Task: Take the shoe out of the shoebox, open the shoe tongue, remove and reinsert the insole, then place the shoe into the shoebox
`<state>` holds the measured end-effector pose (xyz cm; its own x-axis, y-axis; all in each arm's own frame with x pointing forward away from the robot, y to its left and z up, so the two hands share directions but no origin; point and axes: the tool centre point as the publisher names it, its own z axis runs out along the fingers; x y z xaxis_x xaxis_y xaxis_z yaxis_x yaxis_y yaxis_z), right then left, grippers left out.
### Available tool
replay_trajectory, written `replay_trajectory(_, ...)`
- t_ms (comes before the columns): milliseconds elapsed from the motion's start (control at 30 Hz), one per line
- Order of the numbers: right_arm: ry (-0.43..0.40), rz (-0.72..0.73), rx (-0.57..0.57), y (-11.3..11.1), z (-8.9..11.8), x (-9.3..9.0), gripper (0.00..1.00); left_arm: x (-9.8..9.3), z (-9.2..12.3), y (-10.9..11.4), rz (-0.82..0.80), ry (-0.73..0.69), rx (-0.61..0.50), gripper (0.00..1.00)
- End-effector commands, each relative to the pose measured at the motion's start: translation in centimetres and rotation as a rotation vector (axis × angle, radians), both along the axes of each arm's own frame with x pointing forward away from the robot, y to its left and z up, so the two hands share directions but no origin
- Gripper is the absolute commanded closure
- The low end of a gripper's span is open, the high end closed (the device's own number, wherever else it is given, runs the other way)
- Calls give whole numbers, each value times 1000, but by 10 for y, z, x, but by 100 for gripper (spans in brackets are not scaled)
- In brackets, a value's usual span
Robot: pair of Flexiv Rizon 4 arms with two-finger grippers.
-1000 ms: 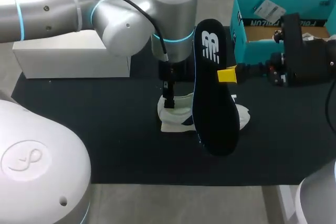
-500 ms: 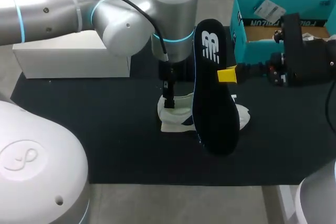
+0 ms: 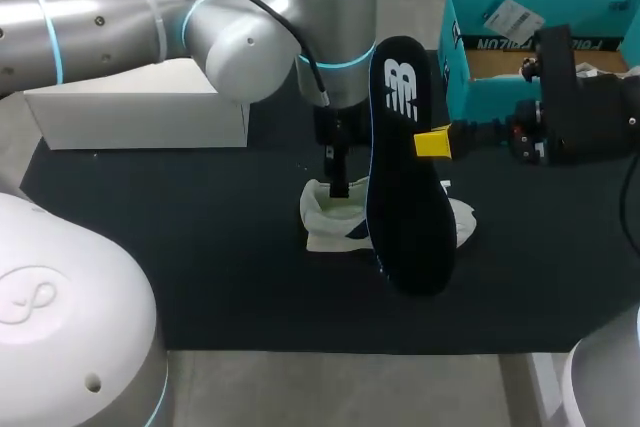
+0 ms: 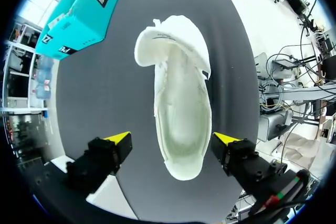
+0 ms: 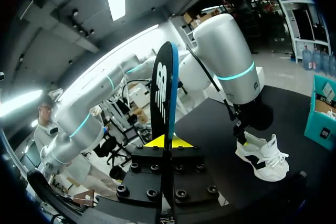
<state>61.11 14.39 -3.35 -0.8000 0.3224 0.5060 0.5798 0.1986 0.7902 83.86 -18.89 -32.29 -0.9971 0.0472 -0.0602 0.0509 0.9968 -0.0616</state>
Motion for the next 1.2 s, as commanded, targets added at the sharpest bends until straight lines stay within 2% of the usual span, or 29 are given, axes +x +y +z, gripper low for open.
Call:
replay_trajectory(33, 2, 0, -1, 4, -1, 3, 100, 19, -18, -20, -17, 51, -17, 0)
replay_trajectory(167, 2, 0, -1, 4, -1, 3, 100, 26, -29, -30, -33, 71, -59, 0)
replay_trajectory(300, 2, 0, -1, 4, -1, 3, 100, 30, -34, -35, -40, 81, -56, 0)
replay_trajectory(400, 2, 0, -1, 4, -1, 3, 100, 28, -38, -39, -64, 81, -51, 5)
replay_trajectory(467, 2, 0, -1, 4, -1, 3, 100, 27, -43, -43, -80, 70, -44, 21)
replay_trajectory(533, 2, 0, -1, 4, -1, 3, 100, 27, -47, -48, -80, 69, -40, 31)
replay_trajectory(667, 2, 0, -1, 4, -1, 3, 100, 27, -52, -57, -88, 71, -45, 44)
replay_trajectory(800, 2, 0, -1, 4, -1, 3, 100, 25, -57, -65, -82, 69, -45, 44)
replay_trajectory(833, 2, 0, -1, 4, -1, 3, 100, 24, -58, -66, -82, 66, -43, 49)
replay_trajectory(867, 2, 0, -1, 4, -1, 3, 100, 24, -59, -66, -82, 64, -42, 62)
replay_trajectory(900, 2, 0, -1, 4, -1, 3, 100, 24, -60, -67, -82, 65, -40, 83)
replay_trajectory(933, 2, 0, -1, 4, -1, 3, 100, 23, -61, -66, -79, 65, -36, 98)
replay_trajectory(967, 2, 0, -1, 4, -1, 3, 100, 23, -62, -65, -77, 66, -35, 100)
replay_trajectory(1100, 2, 0, -1, 4, -1, 3, 100, 17, -63, -55, -46, 74, -12, 100)
replay_trajectory(1200, 2, 0, -1, 4, -1, 3, 100, 17, -63, -55, -46, 74, -12, 100)
